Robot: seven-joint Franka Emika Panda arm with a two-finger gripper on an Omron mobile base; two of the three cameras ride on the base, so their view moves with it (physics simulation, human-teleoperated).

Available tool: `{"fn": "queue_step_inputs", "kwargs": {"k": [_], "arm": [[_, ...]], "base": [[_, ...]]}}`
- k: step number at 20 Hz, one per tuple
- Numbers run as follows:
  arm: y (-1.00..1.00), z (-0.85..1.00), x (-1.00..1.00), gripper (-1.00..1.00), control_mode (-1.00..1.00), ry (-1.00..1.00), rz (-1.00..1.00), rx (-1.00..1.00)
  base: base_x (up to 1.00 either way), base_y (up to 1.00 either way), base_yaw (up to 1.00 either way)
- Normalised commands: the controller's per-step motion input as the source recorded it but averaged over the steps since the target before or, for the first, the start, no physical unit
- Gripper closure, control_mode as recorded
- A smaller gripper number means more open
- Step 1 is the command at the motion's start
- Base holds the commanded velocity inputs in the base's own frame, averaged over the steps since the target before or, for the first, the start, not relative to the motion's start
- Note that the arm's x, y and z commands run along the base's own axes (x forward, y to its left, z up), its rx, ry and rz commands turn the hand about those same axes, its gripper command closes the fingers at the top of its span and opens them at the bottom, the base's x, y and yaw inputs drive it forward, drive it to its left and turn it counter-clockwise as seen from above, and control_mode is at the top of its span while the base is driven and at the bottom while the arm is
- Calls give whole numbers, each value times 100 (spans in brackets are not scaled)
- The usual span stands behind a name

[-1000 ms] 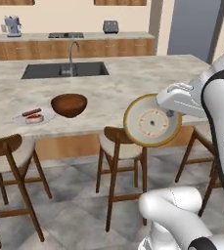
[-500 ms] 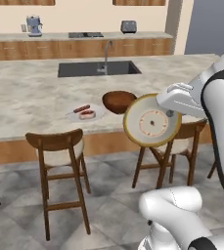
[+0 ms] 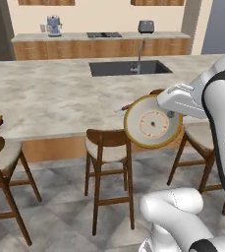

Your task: Take the smaller bowl and place it next to the appetizer plate on the dining counter , and place the larger bowl next to the plate with cooked food.

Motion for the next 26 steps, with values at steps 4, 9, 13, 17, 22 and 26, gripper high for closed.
{"fn": "queue_step_inputs", "kwargs": {"k": [4, 9, 13, 17, 22, 26], "arm": [[0, 0, 0, 100, 100, 0, 0, 0], [0, 0, 0, 100, 100, 0, 0, 0], [0, 0, 0, 100, 100, 0, 0, 0], [0, 0, 0, 100, 100, 0, 0, 0], [0, 0, 0, 100, 100, 0, 0, 0], [0, 0, 0, 100, 100, 0, 0, 0]], "base": [[20, 100, 0], [33, 100, 0], [69, 100, 0], [93, 100, 0], [100, 99, 0], [94, 22, 0]]}}
